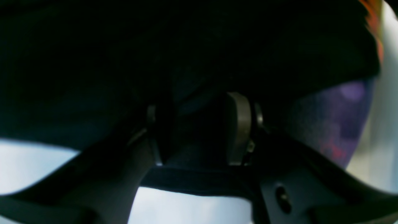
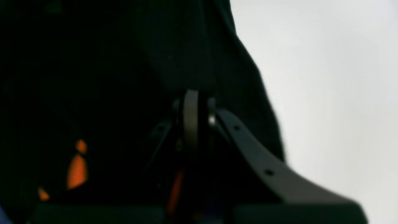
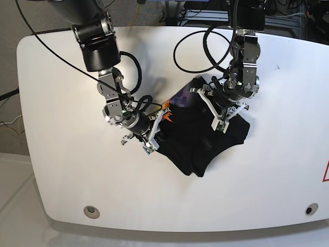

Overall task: Fold the T-shirt properly
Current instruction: 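Drag the held bundle with both grippers and smooth it flat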

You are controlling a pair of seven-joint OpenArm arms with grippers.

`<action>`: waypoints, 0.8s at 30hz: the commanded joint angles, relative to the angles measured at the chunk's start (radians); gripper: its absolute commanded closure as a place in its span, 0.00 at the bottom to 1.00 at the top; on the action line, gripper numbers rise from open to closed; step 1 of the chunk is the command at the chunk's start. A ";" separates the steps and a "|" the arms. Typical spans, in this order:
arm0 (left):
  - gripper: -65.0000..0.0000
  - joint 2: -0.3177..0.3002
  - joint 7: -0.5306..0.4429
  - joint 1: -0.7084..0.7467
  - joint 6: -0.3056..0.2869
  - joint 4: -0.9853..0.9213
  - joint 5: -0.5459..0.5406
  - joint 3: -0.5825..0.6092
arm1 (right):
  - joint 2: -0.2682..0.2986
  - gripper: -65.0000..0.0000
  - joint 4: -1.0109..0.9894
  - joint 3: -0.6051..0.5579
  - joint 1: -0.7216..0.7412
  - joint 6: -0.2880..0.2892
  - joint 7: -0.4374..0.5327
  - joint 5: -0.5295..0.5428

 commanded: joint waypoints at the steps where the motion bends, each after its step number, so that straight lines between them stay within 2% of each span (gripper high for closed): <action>1: 0.61 -0.014 0.068 -0.020 0.031 -0.039 0.061 -0.007 | 0.039 0.95 0.032 0.007 -0.015 -0.027 -0.146 -0.071; 7: 0.61 -0.033 0.063 -0.063 0.030 -0.093 0.060 -0.007 | 0.042 0.95 0.122 0.011 -0.064 -0.027 -0.192 -0.071; 13: 0.61 -0.034 0.017 -0.101 0.030 -0.126 0.061 -0.004 | 0.042 0.95 0.184 0.011 -0.116 -0.033 -0.226 -0.072; 20: 0.61 -0.036 -0.006 -0.144 0.028 -0.197 0.061 -0.003 | 0.042 0.95 0.257 0.011 -0.184 -0.116 -0.231 -0.072; 24: 0.61 -0.044 -0.022 -0.161 0.028 -0.222 0.061 0.000 | 0.042 0.95 0.296 0.011 -0.219 -0.140 -0.234 -0.071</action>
